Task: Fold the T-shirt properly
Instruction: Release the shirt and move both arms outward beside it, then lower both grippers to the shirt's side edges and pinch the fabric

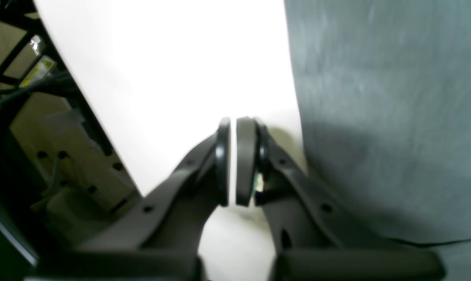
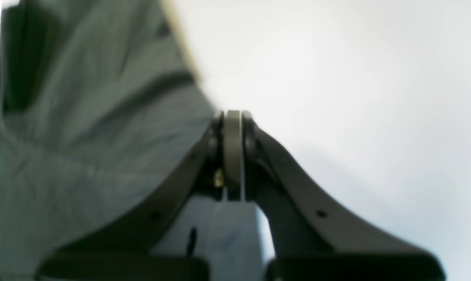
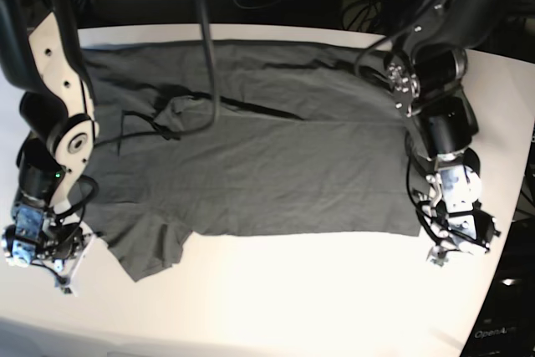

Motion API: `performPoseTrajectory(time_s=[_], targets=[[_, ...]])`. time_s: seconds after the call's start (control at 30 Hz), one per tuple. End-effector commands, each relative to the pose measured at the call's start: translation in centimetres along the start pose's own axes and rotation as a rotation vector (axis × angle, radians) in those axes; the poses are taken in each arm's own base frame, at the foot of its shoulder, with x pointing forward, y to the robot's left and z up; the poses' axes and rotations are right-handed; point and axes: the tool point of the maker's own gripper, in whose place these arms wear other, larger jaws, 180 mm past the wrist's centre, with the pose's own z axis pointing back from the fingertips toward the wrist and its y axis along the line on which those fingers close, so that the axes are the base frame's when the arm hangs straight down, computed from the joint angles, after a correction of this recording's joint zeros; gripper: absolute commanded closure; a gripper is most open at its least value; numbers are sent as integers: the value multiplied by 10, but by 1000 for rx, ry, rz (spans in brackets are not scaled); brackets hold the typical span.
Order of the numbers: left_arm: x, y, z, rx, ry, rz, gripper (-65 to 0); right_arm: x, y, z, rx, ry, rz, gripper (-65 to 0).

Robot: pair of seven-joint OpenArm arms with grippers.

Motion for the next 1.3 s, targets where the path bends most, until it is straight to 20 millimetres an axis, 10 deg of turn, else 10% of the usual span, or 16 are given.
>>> performPoseTrajectory(time_s=[0.0,0.5,0.77,1.1,1.27], targets=[[17,16,13,36,-43,19,-31,23,-20,14,-41,-62,-15,-6],[34,24,23,-10,-119,136,-31,-1,-16,5,-36,-32,-11,-6],[23,62,26,-87,-173,363,-35,-12,-13,1,-32,-13,-8,-6],[21,54,5,-296,-190,475,-394,-12,-14,1,-34,-11,-6,-6],[29,49,7,-329,-220,489,-458,-13,-14,1,-34,-9,-6,-7]])
